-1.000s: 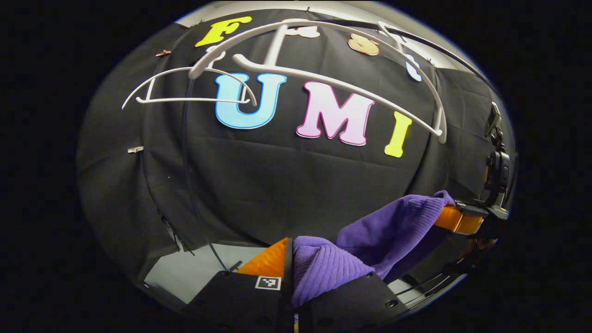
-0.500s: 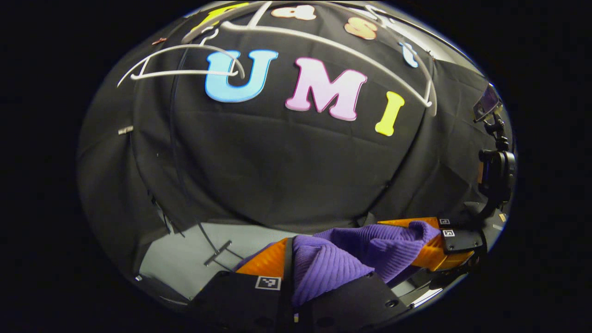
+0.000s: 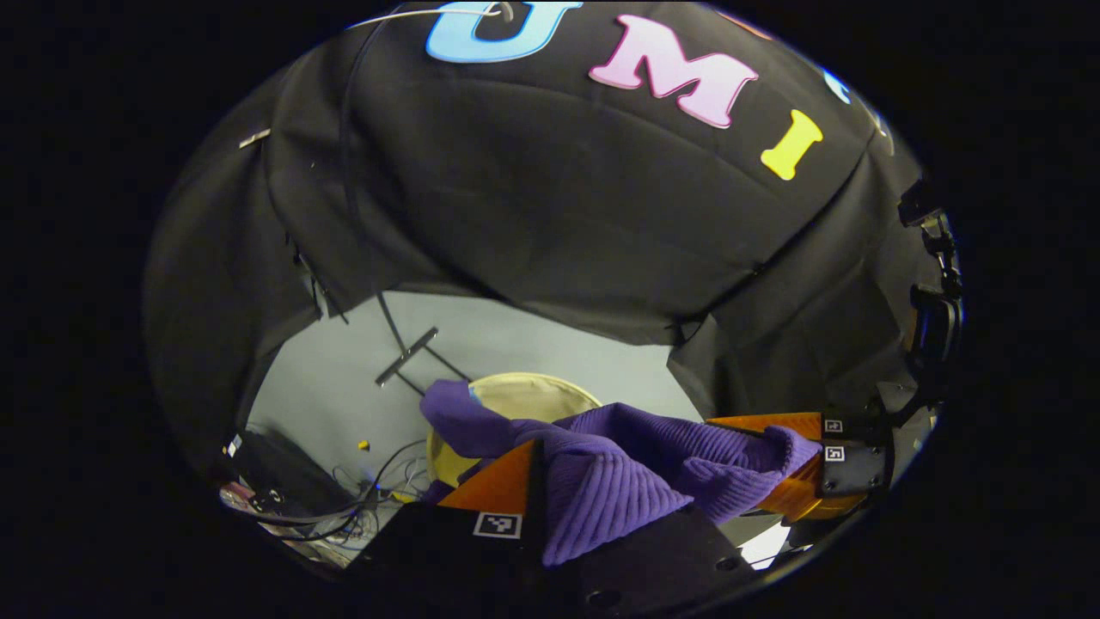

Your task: Grasp the clothes on the hanger with both hands and then place them into the laundry hamper below.

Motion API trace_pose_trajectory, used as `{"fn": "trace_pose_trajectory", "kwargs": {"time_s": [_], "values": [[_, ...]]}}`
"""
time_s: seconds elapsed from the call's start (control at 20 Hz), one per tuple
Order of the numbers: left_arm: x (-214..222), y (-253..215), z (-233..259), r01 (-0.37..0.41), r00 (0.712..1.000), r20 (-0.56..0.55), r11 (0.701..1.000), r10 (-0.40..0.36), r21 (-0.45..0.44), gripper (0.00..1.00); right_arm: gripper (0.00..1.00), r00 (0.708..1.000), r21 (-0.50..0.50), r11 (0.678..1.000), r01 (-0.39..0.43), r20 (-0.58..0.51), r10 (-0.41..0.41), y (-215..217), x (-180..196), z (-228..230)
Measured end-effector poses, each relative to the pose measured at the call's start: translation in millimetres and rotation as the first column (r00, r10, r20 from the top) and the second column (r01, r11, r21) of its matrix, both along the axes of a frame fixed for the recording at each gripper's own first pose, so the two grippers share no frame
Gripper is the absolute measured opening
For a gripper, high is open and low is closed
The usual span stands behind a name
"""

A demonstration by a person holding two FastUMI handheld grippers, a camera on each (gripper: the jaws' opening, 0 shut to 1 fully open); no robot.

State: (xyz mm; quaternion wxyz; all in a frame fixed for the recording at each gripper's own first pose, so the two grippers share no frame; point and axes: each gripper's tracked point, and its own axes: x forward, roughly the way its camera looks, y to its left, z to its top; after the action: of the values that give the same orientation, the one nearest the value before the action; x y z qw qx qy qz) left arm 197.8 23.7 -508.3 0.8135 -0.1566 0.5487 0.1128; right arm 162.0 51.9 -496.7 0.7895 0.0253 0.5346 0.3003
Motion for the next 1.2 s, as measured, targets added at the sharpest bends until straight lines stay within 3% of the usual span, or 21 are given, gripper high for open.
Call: {"fn": "trace_pose_trajectory", "kwargs": {"time_s": [0.2, 0.55, 0.65, 0.7, 0.75, 0.8, 0.9, 1.0, 1.2], "values": [[-21, 4, -24, -0.023, 0.989, -0.147, 1.000, 0.023, 0.000, 0.10, 0.10, 0.996, -0.108, 0.993, -0.045, -0.087, 0.036, -16, -15, -28], [-21, -6, -27, -0.029, 0.982, -0.189, 0.999, 0.024, -0.023, 0.10, 0.10, 0.990, -0.179, 0.981, -0.076, -0.127, 0.053, -24, -21, -38], [-19, -5, -24, -0.033, 0.982, -0.185, 0.999, 0.028, -0.021, 0.22, 0.10, 0.990, -0.201, 0.976, -0.085, -0.131, 0.059, -30, -25, -39], [-16, -7, -26, -0.032, 0.983, -0.181, 0.999, 0.026, -0.026, 0.34, 0.10, 0.989, -0.199, 0.976, -0.084, -0.135, 0.057, -28, -24, -35], [-13, -9, -28, -0.028, 0.983, -0.181, 0.999, 0.023, -0.026, 0.29, 0.20, 0.989, -0.190, 0.978, -0.081, -0.139, 0.055, -26, -24, -36], [-10, -9, -28, -0.022, 0.983, -0.184, 0.999, 0.016, -0.030, 0.36, 0.45, 0.990, -0.185, 0.980, -0.078, -0.129, 0.055, -23, -21, -33], [-14, -9, -27, -0.011, 0.980, -0.200, 1.000, 0.009, -0.011, 0.65, 0.96, 0.991, -0.198, 0.976, -0.093, -0.110, 0.072, -25, -16, -36], [-21, -2, -35, -0.011, 0.977, -0.213, 1.000, 0.013, 0.013, 0.99, 0.99, 0.992, -0.202, 0.975, -0.091, -0.104, 0.071, -29, -12, -33], [-24, -4, -34, -0.025, 0.975, -0.221, 0.999, 0.029, 0.020, 0.95, 0.99, 0.992, -0.201, 0.976, -0.079, -0.111, 0.057, -38, -15, -34]]}}
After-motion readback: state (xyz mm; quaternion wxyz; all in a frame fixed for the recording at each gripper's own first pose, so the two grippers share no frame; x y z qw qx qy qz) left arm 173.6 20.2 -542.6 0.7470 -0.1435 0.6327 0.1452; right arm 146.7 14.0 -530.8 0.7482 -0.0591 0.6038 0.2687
